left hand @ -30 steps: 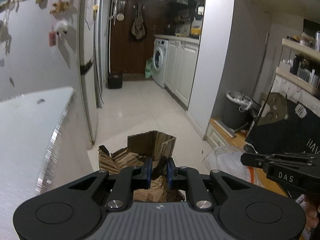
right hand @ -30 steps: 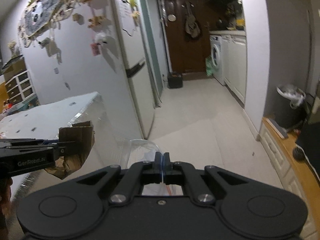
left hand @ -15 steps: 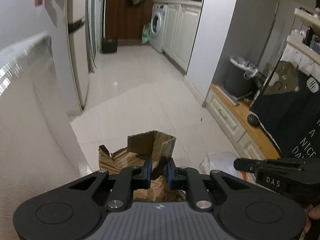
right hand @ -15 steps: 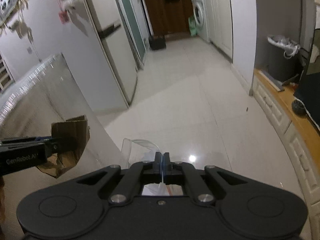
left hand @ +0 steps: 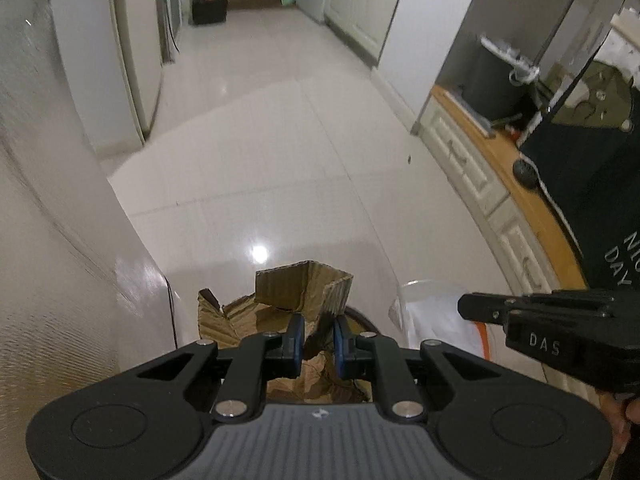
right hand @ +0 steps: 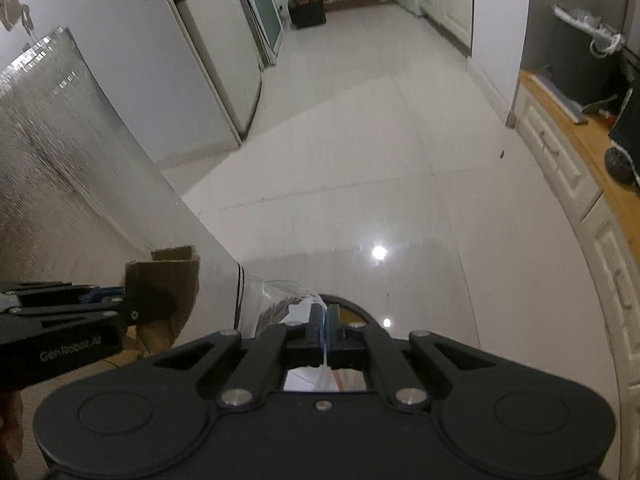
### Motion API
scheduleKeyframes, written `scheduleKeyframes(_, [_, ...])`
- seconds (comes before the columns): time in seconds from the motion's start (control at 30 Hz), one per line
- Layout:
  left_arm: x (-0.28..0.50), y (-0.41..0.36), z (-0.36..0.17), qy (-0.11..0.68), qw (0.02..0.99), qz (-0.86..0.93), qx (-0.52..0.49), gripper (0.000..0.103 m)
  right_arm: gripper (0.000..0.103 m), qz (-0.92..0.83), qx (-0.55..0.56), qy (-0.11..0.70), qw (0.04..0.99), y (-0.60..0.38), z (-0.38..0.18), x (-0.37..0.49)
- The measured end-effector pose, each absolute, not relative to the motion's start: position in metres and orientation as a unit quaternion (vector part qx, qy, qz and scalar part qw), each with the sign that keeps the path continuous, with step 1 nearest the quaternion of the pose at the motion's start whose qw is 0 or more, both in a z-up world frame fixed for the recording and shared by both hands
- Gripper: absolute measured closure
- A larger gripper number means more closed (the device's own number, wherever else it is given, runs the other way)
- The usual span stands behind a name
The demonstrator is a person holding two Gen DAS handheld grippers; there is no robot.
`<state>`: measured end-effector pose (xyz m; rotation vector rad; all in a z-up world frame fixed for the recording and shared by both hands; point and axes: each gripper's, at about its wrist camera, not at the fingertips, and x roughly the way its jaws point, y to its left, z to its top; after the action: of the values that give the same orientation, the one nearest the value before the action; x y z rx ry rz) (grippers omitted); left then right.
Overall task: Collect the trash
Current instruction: 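Carry the cardboard and clear packet over the yellow trash bin, then open both grippers to drop the cardboard and packet into the bin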
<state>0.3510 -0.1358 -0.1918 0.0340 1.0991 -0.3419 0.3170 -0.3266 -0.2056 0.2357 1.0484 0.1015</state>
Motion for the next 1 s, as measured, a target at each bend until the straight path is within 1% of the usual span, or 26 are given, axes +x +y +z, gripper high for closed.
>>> scheduleKeyframes(0.47, [0.380, -0.121, -0.283, 0.628, 0.763, -0.154, 0.015, 0.086, 0.101, 0.047, 0.121, 0.562, 0.817, -0.318, -0.262, 0.349])
scheduleKeyframes(0.83, [0.388, -0.126, -0.317, 0.653, 0.740, -0.158, 0.030, 0.079, 0.101, 0.053, 0.106, 0.586, 0.802, -0.305, -0.285, 0.362])
scheduleKeyframes(0.93, [0.389, -0.123, -0.323, 0.659, 0.737, -0.145, 0.040, 0.073, 0.100, 0.054, 0.110, 0.590, 0.798, -0.305, -0.291, 0.364])
scheduleKeyframes(1.0, [0.389, -0.120, -0.325, 0.661, 0.737, -0.135, 0.041, 0.063, 0.099, 0.056, 0.116, 0.591, 0.796, -0.305, -0.293, 0.365])
